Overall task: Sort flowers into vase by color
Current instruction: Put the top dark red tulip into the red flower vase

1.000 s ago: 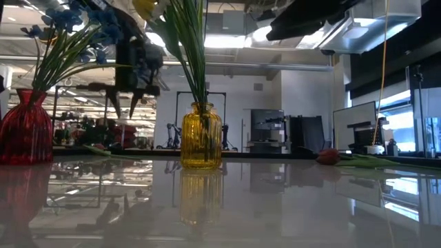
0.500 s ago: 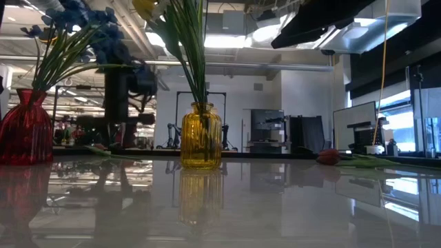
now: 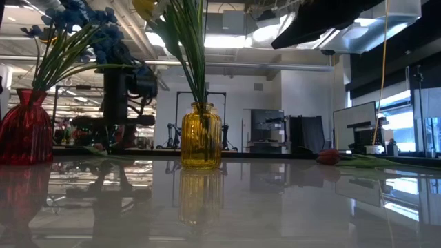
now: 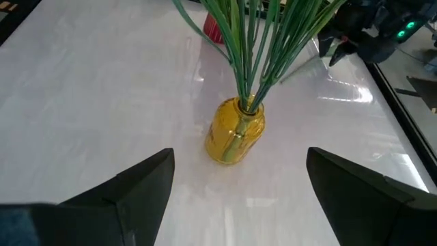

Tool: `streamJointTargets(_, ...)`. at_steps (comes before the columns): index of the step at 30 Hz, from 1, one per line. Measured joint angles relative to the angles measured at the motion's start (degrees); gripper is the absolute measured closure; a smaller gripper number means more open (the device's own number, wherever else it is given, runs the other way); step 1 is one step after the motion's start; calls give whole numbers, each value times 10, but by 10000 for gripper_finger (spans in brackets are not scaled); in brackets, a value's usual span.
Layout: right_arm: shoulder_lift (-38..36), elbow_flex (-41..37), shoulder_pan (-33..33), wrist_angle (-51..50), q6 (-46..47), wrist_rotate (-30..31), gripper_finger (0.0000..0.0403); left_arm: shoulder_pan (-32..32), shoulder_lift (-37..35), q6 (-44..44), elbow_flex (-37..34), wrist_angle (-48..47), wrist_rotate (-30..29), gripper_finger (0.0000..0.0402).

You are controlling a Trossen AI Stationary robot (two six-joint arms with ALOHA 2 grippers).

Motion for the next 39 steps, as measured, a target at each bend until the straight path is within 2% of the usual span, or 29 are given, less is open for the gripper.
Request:
streamJointTargets(2, 0, 0, 0, -10, 0, 0, 72, -6, 0, -1, 7, -31, -4, 265)
streamJointTargets(8, 0, 0, 0, -23, 0, 0, 72, 2, -6, -22, 15, -83, -78, 265)
streamJointTargets(14, 0, 0, 0, -33, 15, 0, 72, 45, 2, -14, -18, -10, -70, 265)
streamJointTargets(19, 0, 0, 0, -40, 17, -1, 72, 54, 15, -5, -37, 28, -69, 274)
streamJointTargets(23, 0, 0, 0, -40, 16, -4, 72, 36, 18, 3, -38, 34, -73, 312)
streamJointTargets(27, 0, 0, 0, -40, 16, -4, 72, 9, 19, 19, -39, 40, -92, 382)
streamJointTargets(29, 0, 0, 0, -39, 16, -4, 72, -3, 17, 37, -40, 42, -99, 391)
streamJointTargets(32, 0, 0, 0, -39, 16, -4, 72, -25, -4, 60, -40, 41, -90, 396)
streamJointTargets(35, 0, 0, 0, -39, 16, -4, 72, -55, -56, 98, -29, 66, -71, 398)
streamJointTargets(39, 0, 0, 0, -37, 17, 19, 72, -119, -167, 149, -22, 95, -122, 399)
